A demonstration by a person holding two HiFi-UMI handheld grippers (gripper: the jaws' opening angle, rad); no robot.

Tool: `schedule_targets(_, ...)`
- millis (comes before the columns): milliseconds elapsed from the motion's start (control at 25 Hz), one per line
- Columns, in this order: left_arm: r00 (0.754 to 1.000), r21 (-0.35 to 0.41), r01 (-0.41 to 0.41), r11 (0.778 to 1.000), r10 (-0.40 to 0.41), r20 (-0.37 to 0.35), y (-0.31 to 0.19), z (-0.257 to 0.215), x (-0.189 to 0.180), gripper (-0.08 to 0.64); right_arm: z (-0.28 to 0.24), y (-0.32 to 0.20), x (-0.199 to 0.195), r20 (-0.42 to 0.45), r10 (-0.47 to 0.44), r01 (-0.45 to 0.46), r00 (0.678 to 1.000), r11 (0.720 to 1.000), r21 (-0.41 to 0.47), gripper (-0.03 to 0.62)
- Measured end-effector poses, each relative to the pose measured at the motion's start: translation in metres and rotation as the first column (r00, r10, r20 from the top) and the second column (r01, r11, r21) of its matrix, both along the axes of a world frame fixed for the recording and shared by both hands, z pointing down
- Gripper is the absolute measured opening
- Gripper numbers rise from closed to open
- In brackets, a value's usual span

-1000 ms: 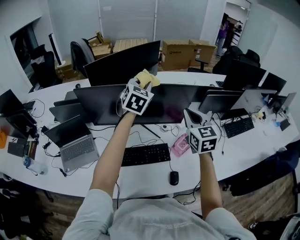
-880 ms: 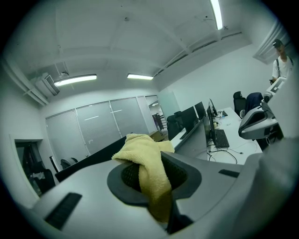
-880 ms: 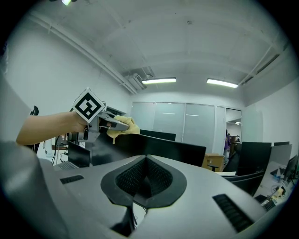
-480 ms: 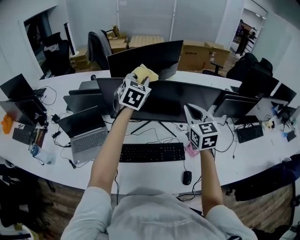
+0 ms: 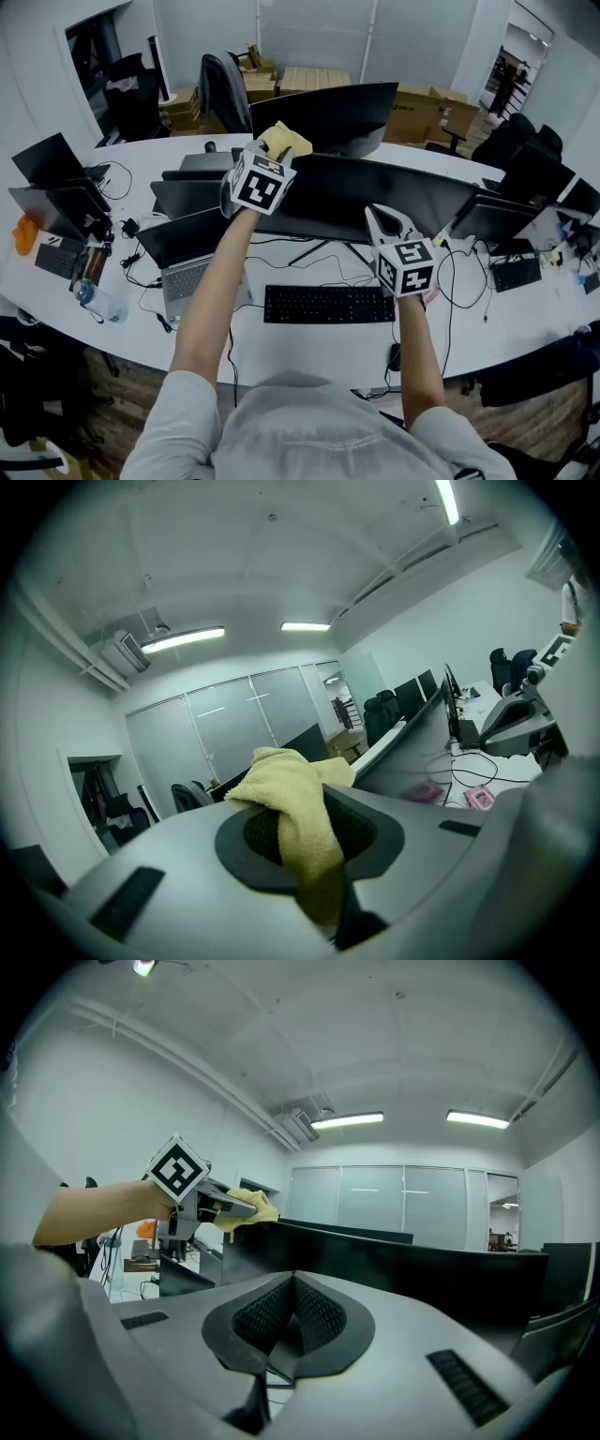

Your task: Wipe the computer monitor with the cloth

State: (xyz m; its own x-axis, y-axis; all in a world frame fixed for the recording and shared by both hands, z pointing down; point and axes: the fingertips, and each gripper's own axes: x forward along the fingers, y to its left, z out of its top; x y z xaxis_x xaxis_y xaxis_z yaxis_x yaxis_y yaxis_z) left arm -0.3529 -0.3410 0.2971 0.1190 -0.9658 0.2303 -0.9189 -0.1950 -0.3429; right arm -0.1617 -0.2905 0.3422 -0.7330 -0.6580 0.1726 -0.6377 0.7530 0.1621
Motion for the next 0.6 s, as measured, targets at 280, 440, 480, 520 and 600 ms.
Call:
schedule_targets(280, 0.999, 0.004, 0.039, 0.999, -0.039, -0.016, 0.010, 0.001, -0.050, 0.080, -0.003, 0.006, -0.029, 0.004, -0.012, 0.012, 1.000, 1.000, 0.005, 0.026)
schedule_targets(440, 0.998, 0.005, 0.066, 0.998, -0.066, -0.025, 0.016, 0.004, -0.080, 0.080, -0.004, 0.010, -0.039, 0.005, -0.010, 0.009, 1.000, 1.000, 0.009, 0.026)
schedule_targets(480, 0.997, 0.005, 0.069, 0.998, -0.068, -0.028, 0.018, 0.003, -0.084, 0.080, -0.003, 0.012, -0.040, 0.005, -0.010, 0.010, 1.000, 1.000, 0.009, 0.026)
schedule_targets(520, 0.997, 0.003, 0.074, 0.997, -0.073, -0.030, 0.020, 0.004, -0.089, 0.080, -0.003, 0.015, -0.041, 0.005, -0.011, 0.011, 1.000, 1.000, 0.009, 0.026)
schedule_targets(600, 0.995, -0.002, 0.093, 0.996, -0.093, -0.023, 0.026, 0.001, -0.099, 0.080, -0.002, 0.021, -0.043, 0.000, -0.013, 0.013, 1.000, 1.000, 0.012, 0.026)
